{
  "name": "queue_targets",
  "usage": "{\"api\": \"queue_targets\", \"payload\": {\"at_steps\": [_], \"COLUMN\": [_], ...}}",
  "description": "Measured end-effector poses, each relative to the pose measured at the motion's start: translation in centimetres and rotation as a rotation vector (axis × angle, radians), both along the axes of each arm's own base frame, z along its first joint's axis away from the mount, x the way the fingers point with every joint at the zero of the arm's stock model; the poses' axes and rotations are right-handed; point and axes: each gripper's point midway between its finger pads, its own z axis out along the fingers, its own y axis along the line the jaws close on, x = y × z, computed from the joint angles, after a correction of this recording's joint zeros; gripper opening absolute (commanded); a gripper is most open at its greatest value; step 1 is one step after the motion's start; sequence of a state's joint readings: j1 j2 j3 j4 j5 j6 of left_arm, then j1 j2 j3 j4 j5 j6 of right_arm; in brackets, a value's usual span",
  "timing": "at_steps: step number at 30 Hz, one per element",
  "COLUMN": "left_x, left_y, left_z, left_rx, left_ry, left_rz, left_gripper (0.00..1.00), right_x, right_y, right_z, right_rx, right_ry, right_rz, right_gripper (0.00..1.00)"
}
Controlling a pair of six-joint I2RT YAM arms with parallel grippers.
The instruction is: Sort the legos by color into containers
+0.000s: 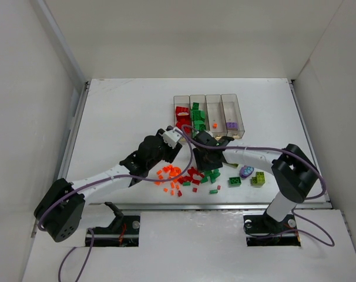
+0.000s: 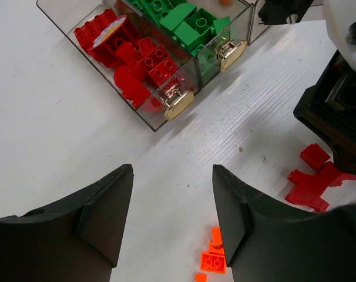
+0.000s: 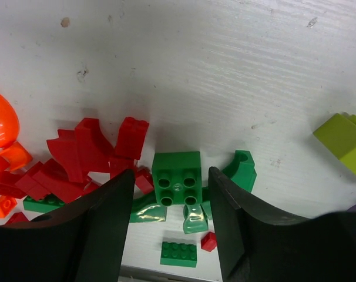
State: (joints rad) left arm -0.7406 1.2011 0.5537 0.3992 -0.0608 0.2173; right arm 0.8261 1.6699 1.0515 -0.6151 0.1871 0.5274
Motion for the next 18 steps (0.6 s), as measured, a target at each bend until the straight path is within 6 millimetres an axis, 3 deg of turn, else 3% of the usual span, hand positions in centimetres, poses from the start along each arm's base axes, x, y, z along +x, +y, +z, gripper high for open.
{"api": "queue_targets", "payload": {"at_steps": [5,8,18], "left_x": [-0.01,-0.01,0.00], "left_y": [0.00,0.00,0.01], "left_z": [-0.01,-0.01,-0.01], "left_rx": [-0.002,-0.002,-0.001], "left_ry": [0.001,0.001,0.001], "left_rz": [0.001,0.001,0.002], "left_gripper": [0.53,0.53,0.51], "right_x": [0.44,0.68,0.57], "right_y": [0.48,0.75,0.84], "right_z": [-0.02,0.00,-0.09], "right_rx": [0.016,0.028,0.054], "right_ry": [-0.015,-0.026,-0.035], "right_rz": [-0.001,-0.002,-0.022], "right_gripper": [0.57,0.51,0.51]}}
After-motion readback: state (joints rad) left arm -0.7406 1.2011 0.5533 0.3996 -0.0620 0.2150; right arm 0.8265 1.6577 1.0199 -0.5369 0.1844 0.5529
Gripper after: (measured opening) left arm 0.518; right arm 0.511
